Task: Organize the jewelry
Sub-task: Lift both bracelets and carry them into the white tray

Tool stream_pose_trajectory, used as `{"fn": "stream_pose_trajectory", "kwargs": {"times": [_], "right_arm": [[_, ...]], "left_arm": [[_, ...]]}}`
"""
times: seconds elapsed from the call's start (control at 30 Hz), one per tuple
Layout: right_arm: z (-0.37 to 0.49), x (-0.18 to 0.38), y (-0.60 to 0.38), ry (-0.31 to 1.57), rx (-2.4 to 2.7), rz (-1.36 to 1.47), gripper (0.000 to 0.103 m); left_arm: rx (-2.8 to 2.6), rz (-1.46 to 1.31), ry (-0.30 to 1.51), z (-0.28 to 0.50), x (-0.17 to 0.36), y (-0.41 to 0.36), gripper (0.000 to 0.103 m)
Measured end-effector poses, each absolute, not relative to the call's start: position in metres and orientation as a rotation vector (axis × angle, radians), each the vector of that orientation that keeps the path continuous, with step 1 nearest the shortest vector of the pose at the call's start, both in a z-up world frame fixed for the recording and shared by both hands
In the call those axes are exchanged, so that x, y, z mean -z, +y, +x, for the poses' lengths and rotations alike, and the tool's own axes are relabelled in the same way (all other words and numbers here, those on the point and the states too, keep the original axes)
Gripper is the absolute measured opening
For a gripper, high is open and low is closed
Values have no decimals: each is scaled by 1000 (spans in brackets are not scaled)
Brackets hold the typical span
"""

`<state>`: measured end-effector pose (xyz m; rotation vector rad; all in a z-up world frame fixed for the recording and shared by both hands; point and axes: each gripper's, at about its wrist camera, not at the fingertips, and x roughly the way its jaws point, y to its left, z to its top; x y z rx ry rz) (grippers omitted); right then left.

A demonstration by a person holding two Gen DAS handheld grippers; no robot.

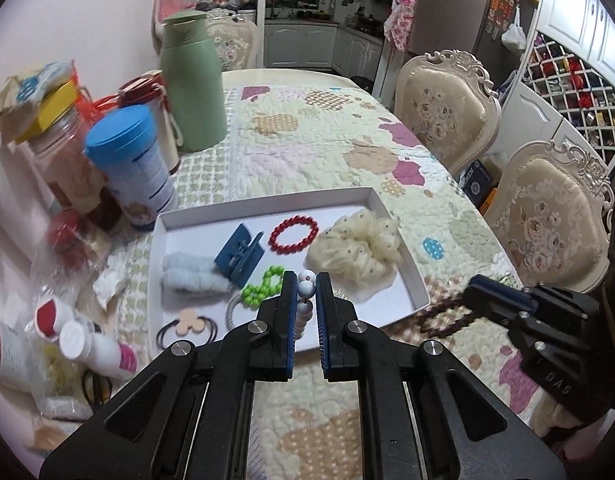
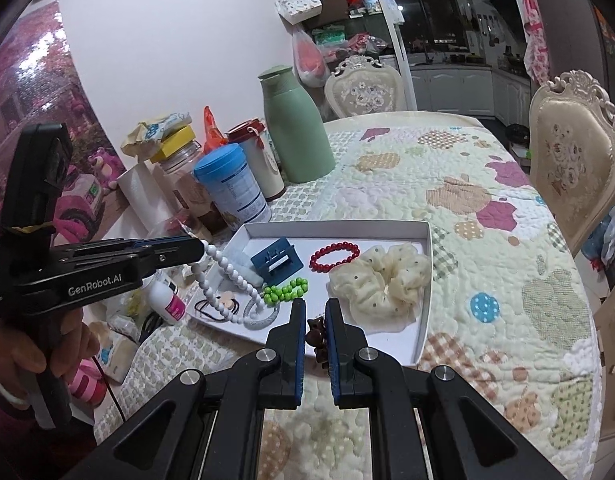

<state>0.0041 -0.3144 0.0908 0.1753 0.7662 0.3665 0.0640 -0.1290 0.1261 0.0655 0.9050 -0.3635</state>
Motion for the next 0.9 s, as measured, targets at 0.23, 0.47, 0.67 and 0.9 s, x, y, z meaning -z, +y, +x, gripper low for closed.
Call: {"fn": "stream_pose_trajectory", "kwargs": {"times": [0.23, 0.47, 0.67, 0.9], "right_arm": [[32, -77, -314, 805, -361, 200, 9], [55, -57, -310, 846, -377, 246, 9], [84, -15, -322, 935, -333, 282, 9], [100, 21, -336, 997, -242, 246, 9]], "left_arm": [[391, 72, 930, 89, -114, -155, 8], [397, 35, 991, 112, -83, -170, 8], [309, 4, 1081, 133, -40, -147, 8], [235, -2, 1129, 139, -8, -121, 8]]}}
